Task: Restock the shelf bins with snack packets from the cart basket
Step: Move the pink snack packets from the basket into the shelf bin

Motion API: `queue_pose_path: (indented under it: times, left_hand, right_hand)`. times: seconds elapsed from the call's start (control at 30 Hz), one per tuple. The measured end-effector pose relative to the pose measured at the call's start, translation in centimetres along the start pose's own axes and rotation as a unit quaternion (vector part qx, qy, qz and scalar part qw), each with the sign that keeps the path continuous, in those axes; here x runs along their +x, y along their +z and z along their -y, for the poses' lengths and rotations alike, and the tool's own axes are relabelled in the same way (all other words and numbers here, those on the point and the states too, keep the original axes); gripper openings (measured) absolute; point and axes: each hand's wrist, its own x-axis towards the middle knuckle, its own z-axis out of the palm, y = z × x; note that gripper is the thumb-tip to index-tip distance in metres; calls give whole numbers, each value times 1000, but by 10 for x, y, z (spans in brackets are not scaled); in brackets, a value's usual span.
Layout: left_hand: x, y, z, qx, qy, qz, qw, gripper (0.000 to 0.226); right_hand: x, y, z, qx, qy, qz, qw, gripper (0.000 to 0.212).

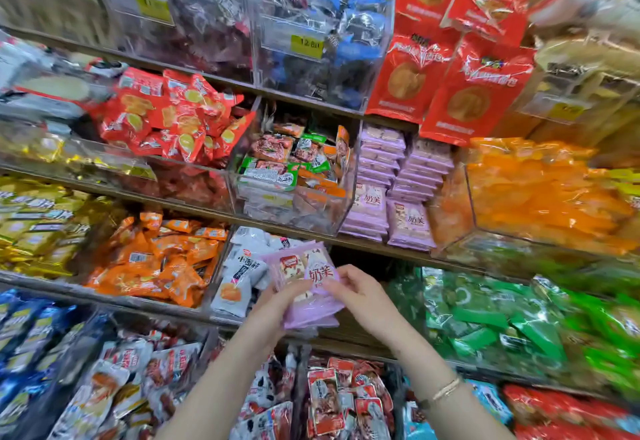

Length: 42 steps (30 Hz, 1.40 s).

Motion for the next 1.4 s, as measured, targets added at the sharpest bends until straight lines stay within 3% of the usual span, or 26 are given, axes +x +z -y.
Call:
queue_pose_path:
  times: [0.17,0.23,0.3,0.37,0.47,0.63,0.73,0.9,0.97,1.03,1.17,1.23,1.3,1.4]
  left_hand:
    - [-5,6,2,78,30,14,996,112]
    - [-5,7,1,98,34,5,995,106]
    - [-4,7,2,110,26,-4,994,85]
    - [1,3,3,101,21,-27,994,59]
    - [6,-1,0,89,27,-42,995,43]
    - [15,7,-21,145,61,-12,988,40]
    - [17,21,-43,188,91,15,978,56]
    - [21,41,-72,221,141,62,963,49]
    - [24,46,-76,216,151,64,963,60]
    - [26,48,-78,212,151,55,964,63]
    - [29,49,-74,225,145,44,962,46]
    - [31,54,-69,227,135,41,964,48]
    - [31,62,-63,226,133,46,964,40]
    - [31,72,-59,223,127,50,965,51]
  right_hand:
    - [-10,-2,1,95,45,-31,994,17]
    - [-10,-4,-4,167,76,-46,982,22]
    - [-7,-10,-10,242,108,-73,962,29]
    - [0,-22,-14,306,139,-138,932,30]
    - [16,-53,-25,354,176,-259,881,29]
    - [47,-99,-31,397,170,-321,843,38]
    - [62,-109,-29,493,164,-315,794,37]
    - [74,-111,-31,607,103,-326,717,44]
    - [73,-111,-35,636,96,-301,704,46]
    - [69,-110,-38,618,102,-288,724,45]
    - [55,-102,-38,527,103,-292,792,40]
    - [43,-91,-27,458,92,-239,851,26]
    - [31,-78,-11,341,78,-139,927,26]
    - [19,-67,5,246,27,-68,967,25]
